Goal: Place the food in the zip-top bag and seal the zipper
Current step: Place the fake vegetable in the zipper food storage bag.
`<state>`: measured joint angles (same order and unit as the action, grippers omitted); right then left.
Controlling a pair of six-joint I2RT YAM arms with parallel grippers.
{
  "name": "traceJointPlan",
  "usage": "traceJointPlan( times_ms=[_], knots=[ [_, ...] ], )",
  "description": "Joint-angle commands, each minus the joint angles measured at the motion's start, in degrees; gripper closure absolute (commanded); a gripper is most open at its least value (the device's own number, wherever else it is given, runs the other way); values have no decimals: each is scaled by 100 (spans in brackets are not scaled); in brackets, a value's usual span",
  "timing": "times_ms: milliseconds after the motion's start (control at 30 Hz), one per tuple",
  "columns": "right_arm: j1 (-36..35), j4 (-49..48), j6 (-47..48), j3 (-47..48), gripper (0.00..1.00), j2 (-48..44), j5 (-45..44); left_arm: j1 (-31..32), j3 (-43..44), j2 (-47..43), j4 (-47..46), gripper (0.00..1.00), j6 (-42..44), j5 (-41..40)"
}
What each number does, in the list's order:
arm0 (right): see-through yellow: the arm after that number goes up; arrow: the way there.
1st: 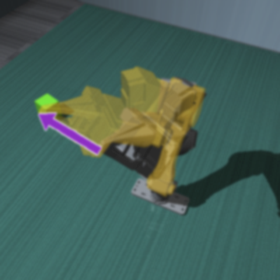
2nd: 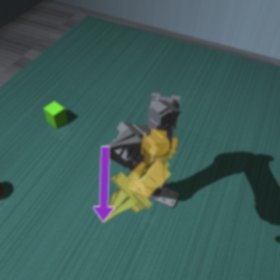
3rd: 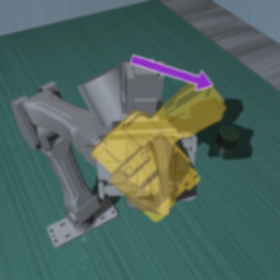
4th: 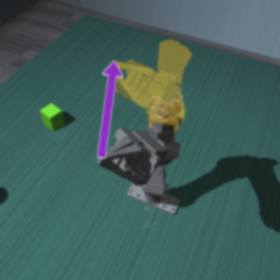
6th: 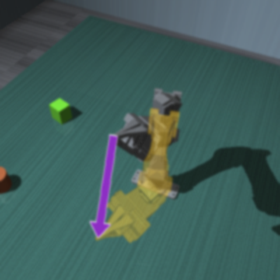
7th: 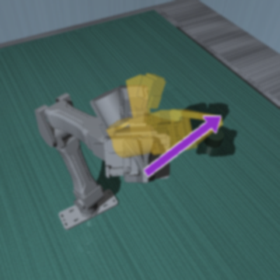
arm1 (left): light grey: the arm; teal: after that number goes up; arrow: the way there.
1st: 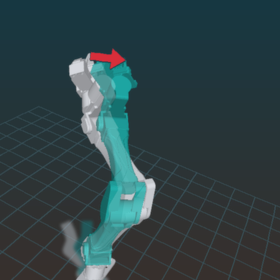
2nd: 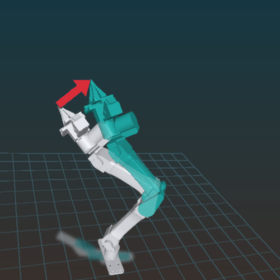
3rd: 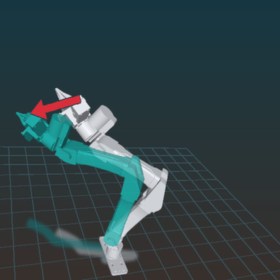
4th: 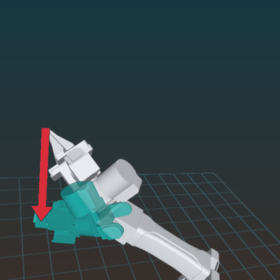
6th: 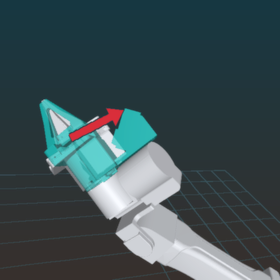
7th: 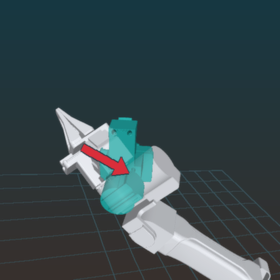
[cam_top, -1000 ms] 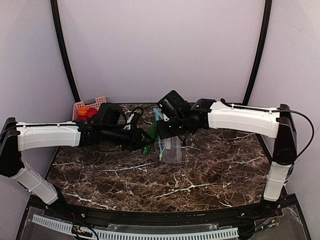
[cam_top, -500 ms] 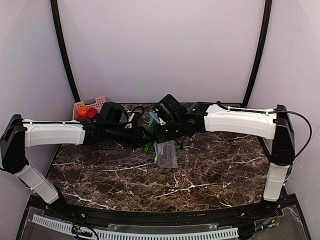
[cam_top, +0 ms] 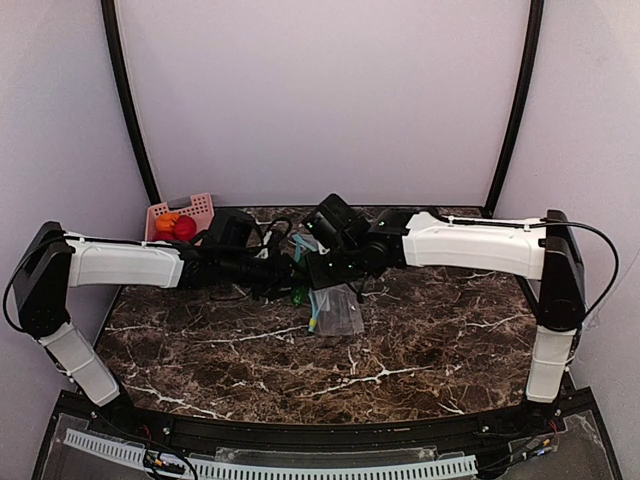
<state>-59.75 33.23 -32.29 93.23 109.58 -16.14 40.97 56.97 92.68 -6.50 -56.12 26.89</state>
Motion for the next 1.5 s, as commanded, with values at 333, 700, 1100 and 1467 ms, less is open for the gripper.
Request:
traceJointPlan(
  times_ms=[333,700,1100,1467],
  knots=[
    [-28,160,-556,62,100,333,-224,-6,-73,-198,-691,66,-578,93],
    [-22,-2,-669,73,100,-101,63,-8,12,-81,-14,65,-12,-491],
    [-68,-444,-671,-283,100,-303,212,7,76,-160,247,63,-12,-816],
    [-93,-418,-758,-320,100,-51,186,6,-78,-259,-591,53,-701,-785]
  ],
)
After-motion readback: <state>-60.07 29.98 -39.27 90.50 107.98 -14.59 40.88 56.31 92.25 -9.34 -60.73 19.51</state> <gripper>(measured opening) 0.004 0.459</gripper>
